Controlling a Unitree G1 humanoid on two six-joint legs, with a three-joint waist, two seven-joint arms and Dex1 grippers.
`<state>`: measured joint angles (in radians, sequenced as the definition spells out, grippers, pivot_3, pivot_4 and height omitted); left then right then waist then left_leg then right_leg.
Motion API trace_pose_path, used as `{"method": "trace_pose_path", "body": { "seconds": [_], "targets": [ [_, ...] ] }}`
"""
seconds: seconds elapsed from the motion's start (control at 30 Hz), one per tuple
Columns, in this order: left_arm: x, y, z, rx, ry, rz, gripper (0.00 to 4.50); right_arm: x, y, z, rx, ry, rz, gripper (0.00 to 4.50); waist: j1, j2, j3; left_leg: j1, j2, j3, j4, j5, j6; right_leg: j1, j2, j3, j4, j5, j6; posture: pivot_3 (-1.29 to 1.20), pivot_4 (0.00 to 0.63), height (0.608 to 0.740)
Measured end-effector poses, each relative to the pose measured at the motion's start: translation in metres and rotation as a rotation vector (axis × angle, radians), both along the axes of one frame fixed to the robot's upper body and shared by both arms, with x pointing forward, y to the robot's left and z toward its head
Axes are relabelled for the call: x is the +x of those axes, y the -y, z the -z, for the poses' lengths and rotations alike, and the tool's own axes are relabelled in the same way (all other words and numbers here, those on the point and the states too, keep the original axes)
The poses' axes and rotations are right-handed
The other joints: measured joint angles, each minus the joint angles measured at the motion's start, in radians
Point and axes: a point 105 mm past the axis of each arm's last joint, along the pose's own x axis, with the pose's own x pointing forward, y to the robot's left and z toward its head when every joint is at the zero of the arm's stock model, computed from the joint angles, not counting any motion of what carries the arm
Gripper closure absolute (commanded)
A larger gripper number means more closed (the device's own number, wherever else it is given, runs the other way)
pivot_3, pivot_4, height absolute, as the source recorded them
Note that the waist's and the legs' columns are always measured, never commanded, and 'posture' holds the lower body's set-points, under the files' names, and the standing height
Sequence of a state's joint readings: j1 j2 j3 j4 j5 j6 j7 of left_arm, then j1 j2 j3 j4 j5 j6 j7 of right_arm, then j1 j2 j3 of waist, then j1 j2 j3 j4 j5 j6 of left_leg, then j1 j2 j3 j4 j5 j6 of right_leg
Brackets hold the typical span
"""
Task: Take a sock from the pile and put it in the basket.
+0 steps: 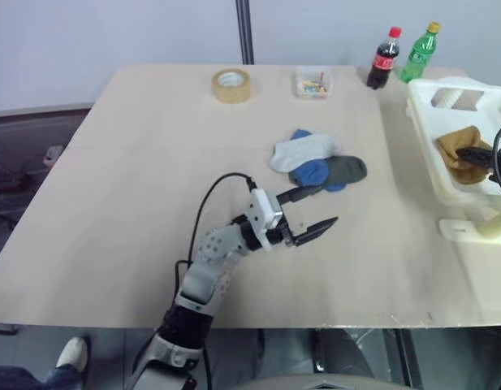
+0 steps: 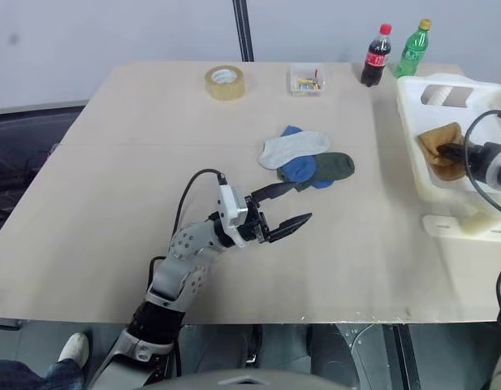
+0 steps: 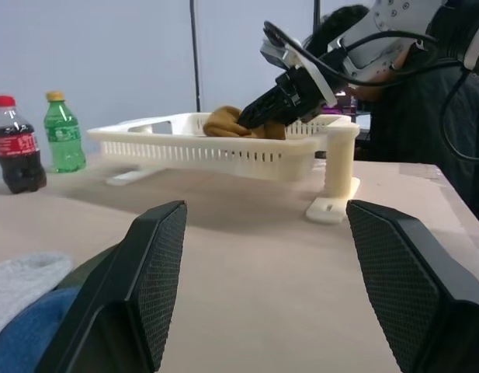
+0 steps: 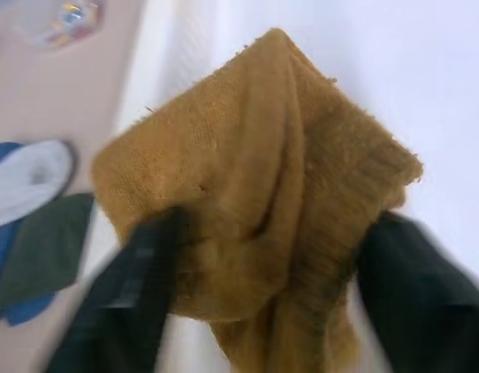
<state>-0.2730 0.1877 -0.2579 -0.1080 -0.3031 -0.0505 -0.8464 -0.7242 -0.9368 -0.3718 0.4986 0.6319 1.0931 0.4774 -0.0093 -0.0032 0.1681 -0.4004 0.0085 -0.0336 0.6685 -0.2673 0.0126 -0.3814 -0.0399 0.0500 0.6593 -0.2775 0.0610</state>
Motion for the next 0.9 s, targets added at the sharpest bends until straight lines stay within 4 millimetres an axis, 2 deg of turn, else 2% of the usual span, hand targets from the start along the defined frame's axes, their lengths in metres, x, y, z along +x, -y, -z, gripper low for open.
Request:
{"method": "trace_pose_path", "body": {
  "seconds": [0.27, 0.4, 0.5, 0.57, 0.6, 0.67, 0.8, 0.9],
  "targets": [
    [0.0, -0.001, 0.001, 0.009, 0.0, -0.004, 1.01, -0.001, 0.009, -0.009, -0.137, 0.091, 0.014, 0.28, -0.002, 0.0, 0.0, 0.001, 0.0, 0.0, 0.0, 0.0, 0.0, 0.0, 0.0, 0.0, 0.002, 0.0, 0.0, 0.0, 0.15, 0.74],
    [0.0, -0.002, 0.002, 0.014, 0.001, -0.004, 1.01, -0.007, 0.004, -0.025, -0.193, 0.194, -0.04, 0.28, -0.004, 0.0, 0.0, 0.001, 0.0, 0.0, 0.0, 0.0, 0.0, 0.0, 0.001, 0.0, 0.002, 0.0, 0.0, 0.0, 0.15, 0.74],
    [0.0, -0.003, 0.002, 0.02, 0.002, -0.003, 1.01, -0.017, -0.019, -0.042, -0.185, 0.32, -0.175, 0.28, -0.003, 0.0, 0.0, 0.001, 0.001, -0.001, 0.0, 0.0, 0.0, 0.0, 0.001, 0.0, 0.002, 0.0, 0.0, 0.0, 0.15, 0.74],
    [0.0, -0.003, 0.003, 0.023, 0.002, -0.004, 1.01, -0.026, -0.037, -0.046, -0.159, 0.382, -0.269, 0.28, -0.002, 0.0, 0.0, 0.001, 0.001, -0.001, 0.0, 0.0, 0.0, 0.0, 0.001, -0.001, 0.002, 0.0, 0.0, 0.0, 0.15, 0.74],
    [0.0, -0.004, 0.003, 0.023, 0.002, -0.006, 1.01, -0.035, -0.053, -0.041, -0.122, 0.408, -0.357, 0.28, -0.001, 0.0, 0.0, 0.001, 0.001, -0.001, 0.0, 0.0, 0.0, 0.001, 0.001, -0.001, 0.002, 0.0, 0.0, 0.0, 0.15, 0.74],
    [0.001, -0.005, 0.003, 0.025, 0.002, -0.007, 1.01, -0.042, -0.064, -0.035, -0.085, 0.41, -0.415, 0.28, 0.0, 0.0, 0.0, 0.001, 0.001, -0.002, 0.001, 0.0, 0.0, 0.001, 0.0, -0.001, 0.002, 0.0, 0.0, 0.0, 0.15, 0.74],
    [0.001, -0.009, 0.006, 0.034, -0.007, -0.017, 1.01, -0.077, -0.113, -0.01, 0.015, 0.42, -0.633, 0.28, 0.001, 0.001, 0.0, 0.001, 0.002, -0.002, 0.001, 0.0, 0.0, 0.001, 0.0, -0.001, 0.002, 0.0, 0.0, 0.0, 0.15, 0.74],
    [0.0, -0.01, 0.008, 0.032, -0.018, -0.019, 1.01, -0.094, -0.136, -0.001, 0.005, 0.428, -0.731, 0.28, -0.002, 0.001, 0.0, 0.003, 0.002, -0.002, 0.001, 0.0, 0.0, 0.002, 0.0, -0.001, 0.002, 0.0, 0.0, 0.0, 0.15, 0.74]
  ]
}}
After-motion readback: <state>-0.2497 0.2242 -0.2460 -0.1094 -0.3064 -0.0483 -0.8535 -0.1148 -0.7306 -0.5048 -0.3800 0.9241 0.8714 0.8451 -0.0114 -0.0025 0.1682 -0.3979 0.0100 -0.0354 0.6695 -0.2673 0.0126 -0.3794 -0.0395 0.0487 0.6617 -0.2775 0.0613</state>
